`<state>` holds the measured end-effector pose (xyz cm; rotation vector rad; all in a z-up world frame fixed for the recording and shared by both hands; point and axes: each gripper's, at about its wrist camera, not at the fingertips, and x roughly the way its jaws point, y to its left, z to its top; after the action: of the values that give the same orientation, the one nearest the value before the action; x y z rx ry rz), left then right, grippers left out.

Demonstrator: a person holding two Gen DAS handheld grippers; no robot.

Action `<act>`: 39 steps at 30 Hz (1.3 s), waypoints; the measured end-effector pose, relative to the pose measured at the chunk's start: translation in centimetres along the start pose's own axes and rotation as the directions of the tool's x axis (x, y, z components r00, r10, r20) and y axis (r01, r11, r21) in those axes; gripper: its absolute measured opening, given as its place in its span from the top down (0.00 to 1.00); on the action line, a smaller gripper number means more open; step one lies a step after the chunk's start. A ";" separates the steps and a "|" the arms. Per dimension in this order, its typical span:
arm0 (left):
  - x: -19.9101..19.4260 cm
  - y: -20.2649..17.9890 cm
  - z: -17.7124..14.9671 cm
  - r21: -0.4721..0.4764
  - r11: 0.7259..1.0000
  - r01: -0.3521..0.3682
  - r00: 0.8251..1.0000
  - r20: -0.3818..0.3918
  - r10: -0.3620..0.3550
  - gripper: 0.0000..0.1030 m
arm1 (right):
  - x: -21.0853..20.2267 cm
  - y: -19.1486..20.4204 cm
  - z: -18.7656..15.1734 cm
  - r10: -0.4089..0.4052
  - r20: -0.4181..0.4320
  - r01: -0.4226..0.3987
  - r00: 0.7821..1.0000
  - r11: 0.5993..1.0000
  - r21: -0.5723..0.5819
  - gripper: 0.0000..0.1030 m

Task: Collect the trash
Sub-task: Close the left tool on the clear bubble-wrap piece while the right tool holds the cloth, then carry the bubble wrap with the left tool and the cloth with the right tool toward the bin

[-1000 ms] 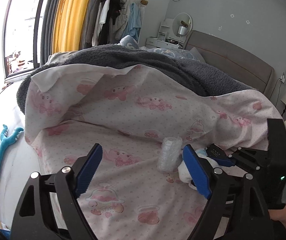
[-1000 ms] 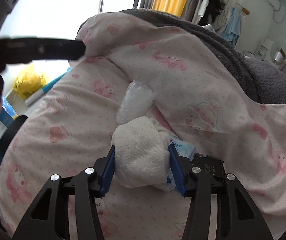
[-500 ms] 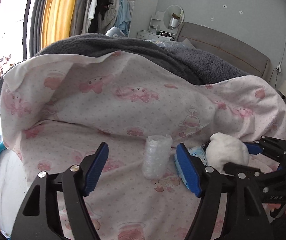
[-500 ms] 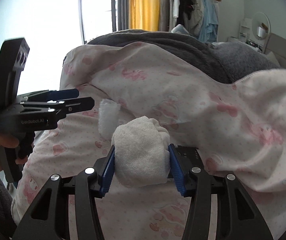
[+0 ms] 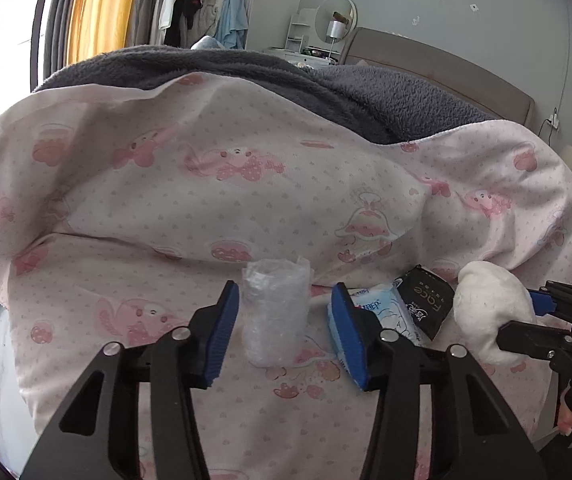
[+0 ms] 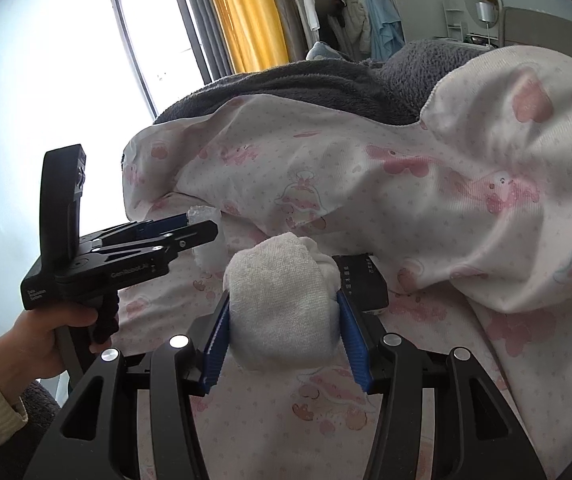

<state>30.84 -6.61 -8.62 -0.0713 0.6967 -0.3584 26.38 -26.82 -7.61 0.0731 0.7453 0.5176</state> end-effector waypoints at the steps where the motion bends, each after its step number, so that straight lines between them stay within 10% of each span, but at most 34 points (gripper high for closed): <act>1: 0.2 -0.2 0.0 0.002 1.000 -0.001 1.000 -0.001 0.001 0.54 | -0.1 -0.1 -0.1 0.001 -0.001 -0.001 1.000 1.000 0.005 0.50; 17: 1.1 -1.3 0.2 0.035 0.999 -0.037 0.999 -0.011 0.037 0.69 | -0.2 -0.9 -1.7 0.011 -0.020 -0.010 1.000 0.998 0.058 0.50; 39: -9.0 -0.9 -2.7 0.003 0.994 -0.107 0.992 0.062 0.107 0.69 | -3.9 2.8 -2.4 0.016 0.060 -0.025 0.998 0.987 0.157 0.50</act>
<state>22.49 -4.16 -4.99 -0.0389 0.6358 -0.2541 21.21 -26.47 -6.28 0.2425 0.7279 0.4736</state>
